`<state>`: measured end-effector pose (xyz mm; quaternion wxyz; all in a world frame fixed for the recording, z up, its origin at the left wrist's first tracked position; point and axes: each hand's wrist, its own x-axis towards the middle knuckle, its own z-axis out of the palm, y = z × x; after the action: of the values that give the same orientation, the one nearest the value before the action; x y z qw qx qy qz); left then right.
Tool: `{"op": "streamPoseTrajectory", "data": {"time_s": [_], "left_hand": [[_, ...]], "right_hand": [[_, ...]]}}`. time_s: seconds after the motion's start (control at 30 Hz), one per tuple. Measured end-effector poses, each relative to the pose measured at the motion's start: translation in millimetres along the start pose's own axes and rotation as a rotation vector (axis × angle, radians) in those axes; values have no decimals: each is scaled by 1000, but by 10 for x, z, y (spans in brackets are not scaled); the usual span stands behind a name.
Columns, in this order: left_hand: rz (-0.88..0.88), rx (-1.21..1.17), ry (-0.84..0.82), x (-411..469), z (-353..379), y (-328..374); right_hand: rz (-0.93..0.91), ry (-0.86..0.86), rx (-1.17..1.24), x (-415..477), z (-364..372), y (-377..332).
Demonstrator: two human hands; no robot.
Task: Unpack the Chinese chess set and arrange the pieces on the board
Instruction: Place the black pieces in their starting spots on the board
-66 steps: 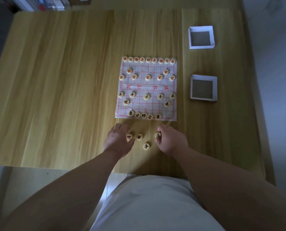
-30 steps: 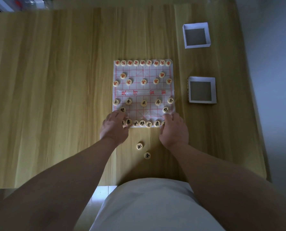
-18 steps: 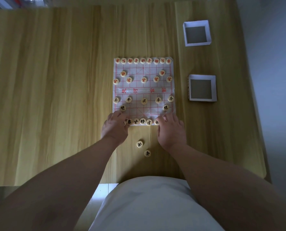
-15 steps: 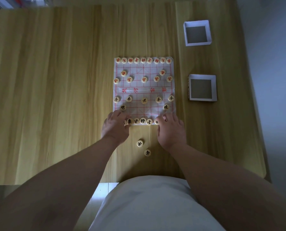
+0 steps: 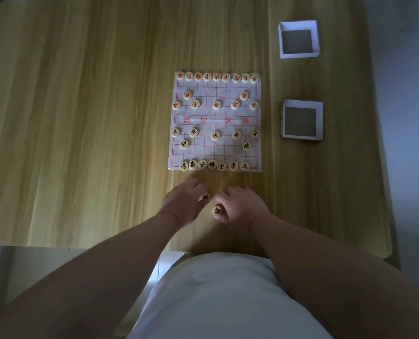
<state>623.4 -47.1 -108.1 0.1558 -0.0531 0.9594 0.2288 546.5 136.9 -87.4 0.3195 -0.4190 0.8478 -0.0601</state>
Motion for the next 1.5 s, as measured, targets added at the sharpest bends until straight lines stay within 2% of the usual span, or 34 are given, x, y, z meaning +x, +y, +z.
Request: {"op": "streamPoseTrajectory", "data": {"time_s": [0.23, 0.53, 0.6, 0.7, 0.83, 0.97, 1.2, 1.4, 1.5], "left_hand": [[-160, 57, -33, -127, -21, -25], [-422, -14, -3, -150, -17, 94], [-415, -27, 0, -143, -8, 100], [-366, -71, 100, -128, -71, 34], [-472, -127, 204, 45, -269, -131], [-525, -117, 213, 251, -407, -261], [-541, -136, 170, 372, -376, -368], [-520, -103, 143, 373, -378, -359], [-527, -38, 212, 364, -413, -230]], "right_hand": [[156, 176, 11, -128, 85, 100], [133, 163, 6, -162, 109, 77], [151, 175, 9, -162, 100, 85], [274, 245, 109, -152, 62, 147], [538, 390, 326, -90, -29, 300], [693, 403, 401, -32, -126, 450], [703, 383, 406, 45, -166, 565], [602, 407, 343, 60, -166, 605], [575, 423, 331, 27, -206, 629]]}}
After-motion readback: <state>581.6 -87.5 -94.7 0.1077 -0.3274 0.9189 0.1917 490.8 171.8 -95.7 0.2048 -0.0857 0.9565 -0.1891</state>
